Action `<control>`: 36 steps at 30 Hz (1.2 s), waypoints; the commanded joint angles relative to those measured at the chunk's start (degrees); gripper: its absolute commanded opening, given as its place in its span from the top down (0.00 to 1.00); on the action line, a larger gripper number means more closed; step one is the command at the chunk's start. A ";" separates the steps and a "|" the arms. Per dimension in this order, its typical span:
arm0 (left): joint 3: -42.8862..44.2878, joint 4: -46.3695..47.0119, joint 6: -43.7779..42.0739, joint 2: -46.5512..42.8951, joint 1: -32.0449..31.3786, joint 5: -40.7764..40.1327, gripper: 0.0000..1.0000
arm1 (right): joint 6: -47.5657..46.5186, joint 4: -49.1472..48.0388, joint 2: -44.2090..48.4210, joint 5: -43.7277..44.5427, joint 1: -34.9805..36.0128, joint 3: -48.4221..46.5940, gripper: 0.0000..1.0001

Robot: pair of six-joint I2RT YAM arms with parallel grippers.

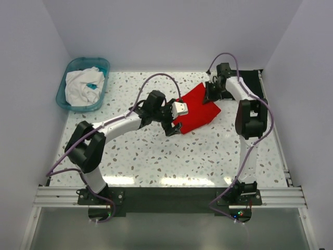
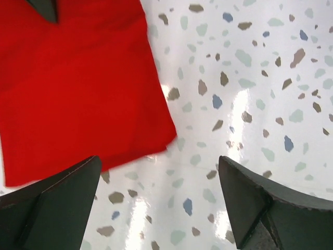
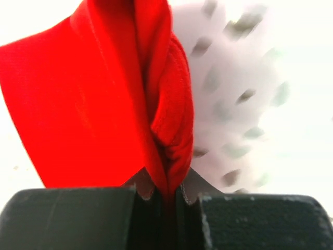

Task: Fold and stack the t-shirts
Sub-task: Neatly place the folded tshirt to the corner

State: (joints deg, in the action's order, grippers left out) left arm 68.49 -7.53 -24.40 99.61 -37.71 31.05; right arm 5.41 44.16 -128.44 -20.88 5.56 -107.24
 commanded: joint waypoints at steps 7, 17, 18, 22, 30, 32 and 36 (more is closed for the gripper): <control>0.51 -9.61 3.57 -2.23 3.17 -0.37 0.00 | -13.31 7.69 -8.92 14.11 -2.05 -24.05 1.00; -2.04 -8.99 2.96 -3.11 4.49 -1.69 0.00 | -17.36 2.43 -7.97 22.01 -3.45 -29.43 1.00; -2.04 -8.91 2.87 -2.94 4.49 -1.78 0.00 | -17.80 2.16 -7.70 22.20 -3.45 -30.04 1.00; -2.04 -8.47 2.96 -2.49 4.75 -2.04 0.00 | -18.94 -0.21 -5.95 23.61 -3.63 -31.10 1.00; -1.25 -8.03 3.05 -1.00 4.76 -2.39 0.00 | -19.47 -3.03 -2.78 24.31 -3.80 -31.54 1.00; -0.99 -8.03 3.13 -0.82 4.76 -2.40 0.00 | -18.86 -3.38 -2.60 24.49 -3.80 -32.50 1.00; -0.90 -7.94 3.13 -0.56 4.76 -2.57 0.00 | -17.72 -3.29 -2.08 24.75 -3.80 -34.17 1.00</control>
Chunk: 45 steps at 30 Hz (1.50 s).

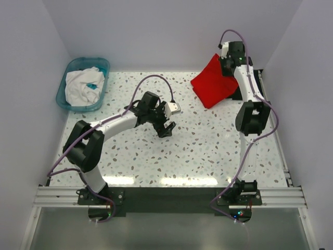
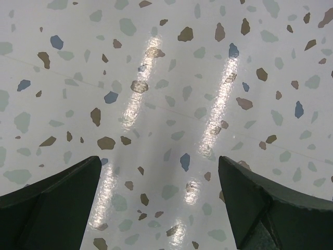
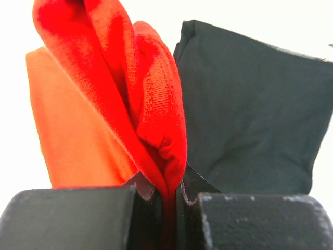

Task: Fold and stack the t-shirts
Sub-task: Neatly place the folded tshirt to the corner

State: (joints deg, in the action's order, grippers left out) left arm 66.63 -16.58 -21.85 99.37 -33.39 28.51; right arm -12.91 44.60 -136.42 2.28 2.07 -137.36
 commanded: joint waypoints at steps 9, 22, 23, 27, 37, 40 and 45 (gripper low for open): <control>0.25 1.81 0.66 -0.32 0.43 0.14 0.00 | -0.36 -3.03 8.89 2.90 -0.22 -4.58 1.00; -0.89 3.13 1.19 -0.58 0.43 0.67 0.00 | -1.68 -0.57 11.70 4.66 -0.31 -4.49 1.00; -0.98 3.22 1.19 -0.50 0.43 0.67 0.00 | -1.60 -0.39 11.79 4.75 -0.31 -4.84 1.00; -1.15 3.39 1.37 -0.85 0.34 0.67 0.00 | -1.77 0.05 12.05 5.01 -0.48 -4.85 1.00; -1.07 2.61 1.28 -0.67 0.43 0.93 0.00 | -2.56 0.32 11.26 3.69 -4.52 -4.06 1.00; -0.80 2.25 1.10 -0.50 0.34 1.11 0.00 | -4.13 -1.79 10.83 2.47 -5.75 -2.65 1.00; 0.08 0.94 0.31 -0.14 0.34 1.28 0.00 | -6.78 -3.81 8.63 -0.08 -8.57 -1.86 1.00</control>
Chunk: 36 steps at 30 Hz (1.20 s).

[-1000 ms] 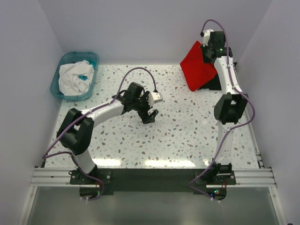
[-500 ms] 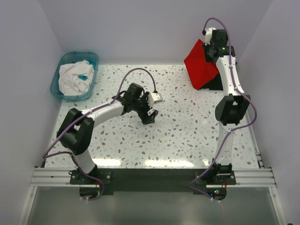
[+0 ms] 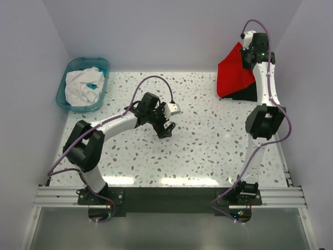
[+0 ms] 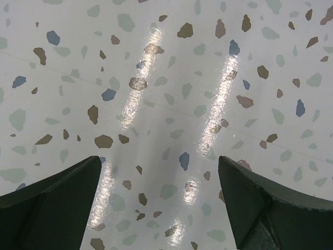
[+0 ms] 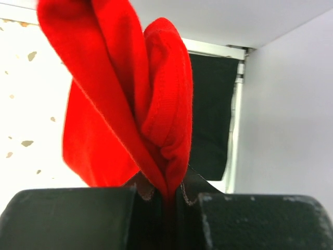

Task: Fold and stack the t-shirts
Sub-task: Neatly place the folded tshirt to the corner

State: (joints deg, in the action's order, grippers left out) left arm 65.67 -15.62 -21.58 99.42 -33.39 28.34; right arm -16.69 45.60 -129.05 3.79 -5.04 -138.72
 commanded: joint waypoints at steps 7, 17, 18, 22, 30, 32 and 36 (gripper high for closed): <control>0.86 -0.99 -0.13 -0.19 0.34 1.63 0.00 | -8.27 -9.65 -2.42 -2.38 -4.28 0.38 1.00; 1.92 -2.14 -0.48 0.69 0.43 1.90 0.00 | -12.05 -13.96 -6.03 -3.70 -5.51 2.22 1.00; 2.01 -2.14 -0.48 0.69 0.34 1.90 0.00 | -12.23 -14.31 -6.47 -3.36 -5.60 2.31 1.00; 2.09 -2.49 -0.65 0.78 0.43 1.63 0.00 | -13.81 -16.33 -7.26 -2.39 -6.30 3.10 1.00; 2.01 -2.49 -0.74 -0.19 0.43 1.46 0.00 | -14.78 -25.91 -8.32 1.03 -7.27 7.50 0.35; 1.92 -2.49 -0.56 -1.06 0.51 1.02 0.00 | -14.52 -26.79 -9.20 3.31 -7.35 5.48 0.16; 1.65 -1.43 1.28 -2.47 1.30 0.40 0.00 | -14.07 -28.02 -7.89 3.51 -7.88 4.33 0.06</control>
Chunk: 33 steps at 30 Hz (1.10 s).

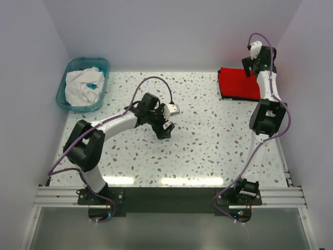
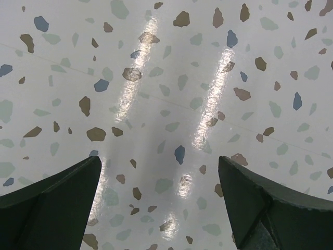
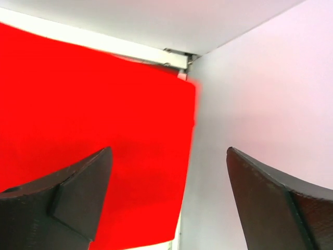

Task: Fold and stack the t-shirts
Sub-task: Neatly place the folded tshirt to the corner, then reset both grippers

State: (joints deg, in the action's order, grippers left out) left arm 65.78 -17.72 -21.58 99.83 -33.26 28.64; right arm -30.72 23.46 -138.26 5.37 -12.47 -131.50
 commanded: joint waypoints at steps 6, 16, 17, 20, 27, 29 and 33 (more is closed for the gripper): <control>2.25 3.56 7.86 -4.47 3.63 1.50 0.00 | 2.49 -3.34 6.67 -2.02 -0.63 -2.88 0.01; 16.29 0.24 13.84 -4.91 9.34 -5.35 0.00 | 16.91 3.95 23.46 -21.85 -0.45 5.65 0.01; 19.97 -0.65 14.55 -4.65 11.18 -5.27 0.00 | 18.14 5.18 24.17 -23.54 -0.45 5.56 0.02; 28.31 -5.56 17.71 -2.11 13.39 -5.09 0.00 | 22.19 11.15 26.37 -26.63 0.51 5.12 0.01; 35.66 -17.18 18.33 0.29 16.03 -10.88 0.00 | 18.43 23.73 36.64 -27.27 8.58 19.58 0.01; 29.36 -17.35 16.84 -1.12 16.90 -10.19 0.00 | 16.84 24.26 42.68 -26.99 11.14 29.95 0.01; 18.53 -17.35 15.00 -6.21 17.61 -11.59 0.00 | 14.99 21.90 52.11 -25.32 17.46 46.92 0.01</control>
State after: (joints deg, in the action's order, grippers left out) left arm 89.49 -30.65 -5.37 97.34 -16.67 18.70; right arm -13.54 43.72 -93.73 -20.29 2.26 -90.80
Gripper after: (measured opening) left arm 0.997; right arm 0.986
